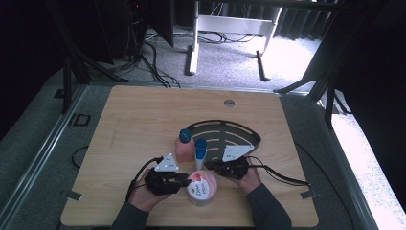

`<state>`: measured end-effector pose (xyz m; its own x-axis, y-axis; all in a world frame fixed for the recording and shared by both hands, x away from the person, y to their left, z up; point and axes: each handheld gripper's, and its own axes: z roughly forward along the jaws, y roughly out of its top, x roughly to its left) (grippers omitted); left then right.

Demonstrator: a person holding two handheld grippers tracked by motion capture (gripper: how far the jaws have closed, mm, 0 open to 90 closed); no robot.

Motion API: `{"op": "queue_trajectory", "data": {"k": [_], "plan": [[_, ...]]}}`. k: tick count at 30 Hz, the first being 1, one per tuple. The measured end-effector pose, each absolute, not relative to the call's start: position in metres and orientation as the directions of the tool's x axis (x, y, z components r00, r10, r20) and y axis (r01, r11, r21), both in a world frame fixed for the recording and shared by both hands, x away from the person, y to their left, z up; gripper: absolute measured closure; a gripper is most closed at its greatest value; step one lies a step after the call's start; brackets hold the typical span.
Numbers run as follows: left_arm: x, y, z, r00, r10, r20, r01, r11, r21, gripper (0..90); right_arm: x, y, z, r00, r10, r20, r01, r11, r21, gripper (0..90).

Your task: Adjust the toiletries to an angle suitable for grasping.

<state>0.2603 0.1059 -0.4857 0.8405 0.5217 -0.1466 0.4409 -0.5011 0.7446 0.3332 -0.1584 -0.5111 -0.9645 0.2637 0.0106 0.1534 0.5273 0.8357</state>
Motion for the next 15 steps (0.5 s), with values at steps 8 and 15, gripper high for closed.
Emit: {"op": "queue_trajectory", "data": {"k": [8,15], "plan": [[0.263,0.106,-0.487,0.828,0.543,-0.142,0.447,-0.486,0.751,73.9,0.338,-0.148,-0.513,-0.967,0.253,0.015,0.154,0.540,0.827,90.0],[0.268,0.105,-0.488,0.813,0.567,-0.132,0.453,-0.475,0.754,74.3,0.344,-0.146,-0.514,-0.965,0.263,0.012,0.159,0.545,0.824,89.9]]}}
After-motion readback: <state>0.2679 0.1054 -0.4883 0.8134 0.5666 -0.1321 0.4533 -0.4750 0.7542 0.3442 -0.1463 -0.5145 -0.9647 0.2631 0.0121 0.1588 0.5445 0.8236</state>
